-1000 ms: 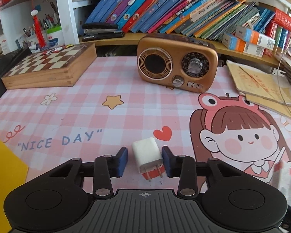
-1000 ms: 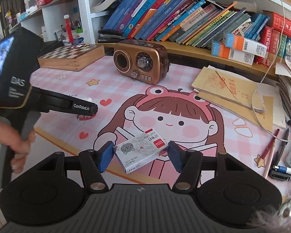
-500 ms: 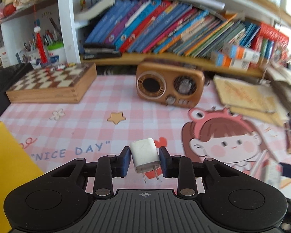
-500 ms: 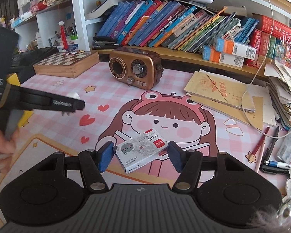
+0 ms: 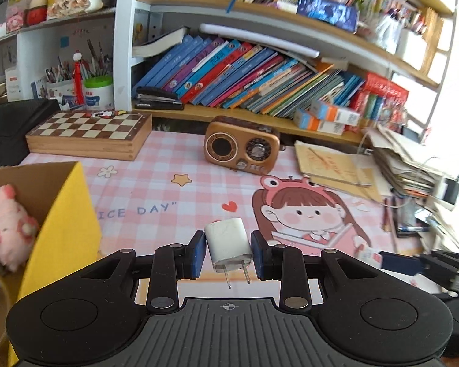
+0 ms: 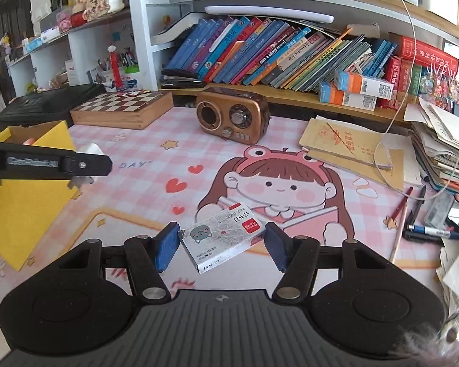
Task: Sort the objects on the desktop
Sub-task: 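Carry the charger with the left tool while the right tool carries the card box toward the yellow box, then release the charger into the yellow box while the right tool drops the card box in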
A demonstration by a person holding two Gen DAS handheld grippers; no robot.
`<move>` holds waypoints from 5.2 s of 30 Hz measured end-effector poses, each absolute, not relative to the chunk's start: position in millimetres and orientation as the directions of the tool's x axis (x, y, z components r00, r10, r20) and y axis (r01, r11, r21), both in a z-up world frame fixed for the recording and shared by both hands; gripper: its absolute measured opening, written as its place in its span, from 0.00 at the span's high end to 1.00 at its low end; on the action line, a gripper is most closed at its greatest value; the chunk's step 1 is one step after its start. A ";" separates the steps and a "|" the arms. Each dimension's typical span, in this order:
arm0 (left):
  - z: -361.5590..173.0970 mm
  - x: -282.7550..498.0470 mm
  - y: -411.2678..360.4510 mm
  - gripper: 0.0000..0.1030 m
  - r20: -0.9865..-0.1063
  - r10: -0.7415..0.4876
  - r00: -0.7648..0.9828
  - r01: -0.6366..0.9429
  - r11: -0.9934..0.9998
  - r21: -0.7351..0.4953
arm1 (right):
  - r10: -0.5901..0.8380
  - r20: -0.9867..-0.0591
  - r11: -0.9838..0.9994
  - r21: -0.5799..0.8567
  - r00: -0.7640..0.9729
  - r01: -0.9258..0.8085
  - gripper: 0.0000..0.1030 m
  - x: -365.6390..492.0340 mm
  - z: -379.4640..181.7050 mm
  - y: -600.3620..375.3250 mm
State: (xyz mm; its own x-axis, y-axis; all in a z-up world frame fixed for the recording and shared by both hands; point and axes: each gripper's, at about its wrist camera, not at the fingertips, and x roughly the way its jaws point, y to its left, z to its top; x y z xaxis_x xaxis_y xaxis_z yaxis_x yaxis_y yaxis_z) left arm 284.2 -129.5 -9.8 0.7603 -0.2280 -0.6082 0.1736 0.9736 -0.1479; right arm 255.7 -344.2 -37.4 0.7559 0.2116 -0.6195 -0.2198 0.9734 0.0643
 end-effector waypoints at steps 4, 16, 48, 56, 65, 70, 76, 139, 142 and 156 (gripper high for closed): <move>-2.6 252.6 -115.9 0.71 -0.591 -0.256 0.765 0.199 0.967 -0.162 | 0.202 -0.612 0.976 0.063 0.765 -0.208 0.43 233.2 -31.7 -332.1; -2.5 175.4 -71.6 0.71 -0.597 -0.287 0.749 0.205 0.957 -0.204 | 0.180 -0.625 0.982 0.074 0.759 -0.172 0.43 165.4 -21.1 -291.3; -12.2 49.2 56.9 0.71 -0.623 -0.235 0.746 0.135 0.970 -0.204 | 0.254 -0.663 0.965 0.124 0.704 -0.232 0.43 50.5 -26.0 -157.1; -10.6 32.0 91.5 0.71 -0.612 -0.182 0.769 0.061 0.975 -0.213 | 0.305 -0.663 0.945 0.121 0.684 -0.303 0.43 46.6 -23.9 -122.8; -5.6 20.8 117.1 0.71 -0.595 -0.139 0.792 0.005 0.975 -0.222 | 0.348 -0.654 0.920 0.100 0.672 -0.379 0.43 48.1 -18.0 -92.6; -3.7 20.0 123.6 0.71 -0.584 -0.131 0.801 -0.005 0.974 -0.226 | 0.354 -0.650 0.915 0.092 0.673 -0.392 0.43 49.3 -15.3 -86.3; -3.0 18.8 126.9 0.71 -0.583 -0.126 0.803 -0.015 0.973 -0.231 | 0.362 -0.650 0.909 0.087 0.668 -0.408 0.43 51.0 -13.7 -80.9; -37.7 265.0 92.6 0.73 -0.757 -0.018 0.653 0.053 0.998 0.022 | 0.404 -0.733 0.503 -0.322 0.547 -0.802 0.43 319.8 -22.0 -6.9; -40.0 263.8 94.3 0.71 -0.758 -0.026 0.651 0.050 0.999 0.009 | 0.392 -0.759 0.473 -0.319 0.520 -0.821 0.43 323.6 -27.5 -2.5; -3.7 220.2 106.6 0.28 -0.624 -0.027 0.781 -0.005 0.999 -0.050 | 0.341 -0.827 0.449 -0.273 0.446 -0.850 0.43 333.8 -45.7 11.5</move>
